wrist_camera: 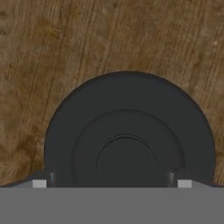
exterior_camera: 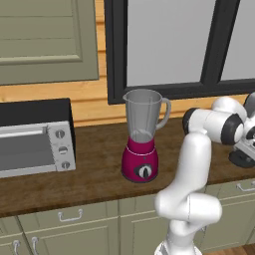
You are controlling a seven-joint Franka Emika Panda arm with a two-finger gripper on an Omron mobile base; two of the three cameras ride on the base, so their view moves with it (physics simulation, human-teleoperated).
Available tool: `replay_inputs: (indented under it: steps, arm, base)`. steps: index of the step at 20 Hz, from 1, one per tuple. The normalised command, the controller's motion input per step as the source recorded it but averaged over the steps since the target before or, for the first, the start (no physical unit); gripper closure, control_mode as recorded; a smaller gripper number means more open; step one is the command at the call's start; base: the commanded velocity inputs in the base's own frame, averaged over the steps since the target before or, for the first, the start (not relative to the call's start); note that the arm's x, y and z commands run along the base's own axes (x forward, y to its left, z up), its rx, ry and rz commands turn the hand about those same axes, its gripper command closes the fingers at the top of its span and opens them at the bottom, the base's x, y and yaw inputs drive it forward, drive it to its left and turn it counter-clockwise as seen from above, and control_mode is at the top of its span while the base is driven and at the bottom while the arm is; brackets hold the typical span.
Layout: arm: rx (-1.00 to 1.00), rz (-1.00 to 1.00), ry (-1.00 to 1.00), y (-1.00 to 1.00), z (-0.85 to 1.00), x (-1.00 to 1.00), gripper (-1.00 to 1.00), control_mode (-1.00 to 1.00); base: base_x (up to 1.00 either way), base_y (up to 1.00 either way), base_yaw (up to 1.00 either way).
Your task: Close the lid blender by securely placing the lid on top.
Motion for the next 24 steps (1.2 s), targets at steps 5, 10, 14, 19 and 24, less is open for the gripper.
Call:
replay_inputs:
  steps: [5, 10, 14, 19, 24]
  arm:
    - [0.00, 0.00, 0.00, -0.03, -0.30, 0.07, -1.00, -1.00]
    - [0.00, 0.00, 0.00, -0.04, -0.31, 0.00, -1.00, -1.00]
    - [0.00, 0.00, 0.00, -0.01, -0.39, 0.00, -1.00, -1.00]
    - [0.00, 0.00, 0.00, -0.02, -0.49, 0.00, 1.00, -1.00]
    - [0.00, 0.00, 0.00, 0.00, -0.66, 0.00, 1.00, -1.00]
  base:
    - [0.00, 0.00, 0.00]
    - [0.00, 0.00, 0.00]
    - [0.00, 0.00, 0.00]
    - [0.00, 0.00, 0.00]
    - [0.00, 0.00, 0.00]
